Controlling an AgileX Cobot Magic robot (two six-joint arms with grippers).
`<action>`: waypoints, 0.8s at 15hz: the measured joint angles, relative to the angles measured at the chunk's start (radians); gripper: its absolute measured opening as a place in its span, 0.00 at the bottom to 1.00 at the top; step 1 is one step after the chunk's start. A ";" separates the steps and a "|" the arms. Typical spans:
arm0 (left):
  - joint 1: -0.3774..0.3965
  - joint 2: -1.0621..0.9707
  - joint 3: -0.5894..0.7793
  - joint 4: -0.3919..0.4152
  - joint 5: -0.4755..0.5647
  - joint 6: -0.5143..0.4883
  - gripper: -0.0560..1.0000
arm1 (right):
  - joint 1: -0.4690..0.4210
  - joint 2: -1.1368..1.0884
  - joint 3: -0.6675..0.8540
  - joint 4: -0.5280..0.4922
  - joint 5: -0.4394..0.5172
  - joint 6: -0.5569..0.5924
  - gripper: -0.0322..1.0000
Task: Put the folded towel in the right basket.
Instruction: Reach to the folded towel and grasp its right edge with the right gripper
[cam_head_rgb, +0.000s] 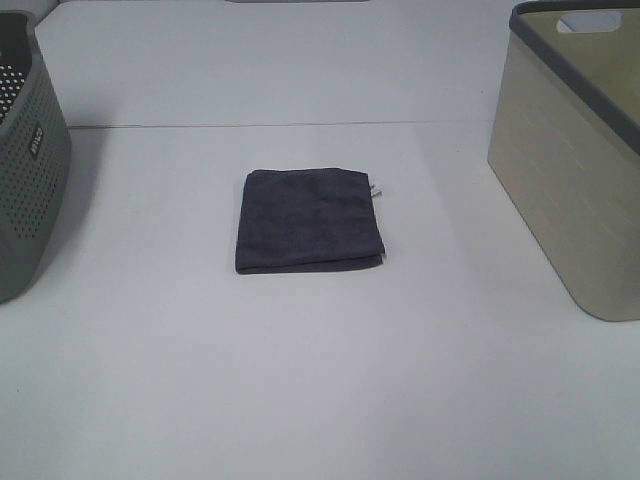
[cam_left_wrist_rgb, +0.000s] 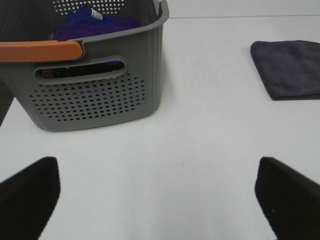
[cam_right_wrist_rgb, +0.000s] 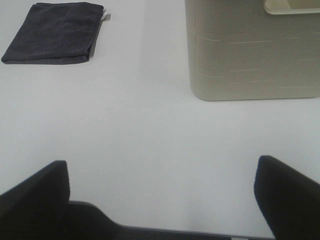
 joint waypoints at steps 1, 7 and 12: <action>0.000 0.000 0.000 0.000 0.000 0.000 0.99 | 0.000 0.000 0.000 0.000 0.000 0.000 0.96; 0.000 0.000 0.000 0.000 0.000 0.000 0.99 | 0.000 0.000 0.000 0.001 0.000 0.000 0.96; 0.000 0.000 0.000 0.000 0.000 0.000 0.99 | 0.000 0.000 0.000 0.001 0.000 0.000 0.96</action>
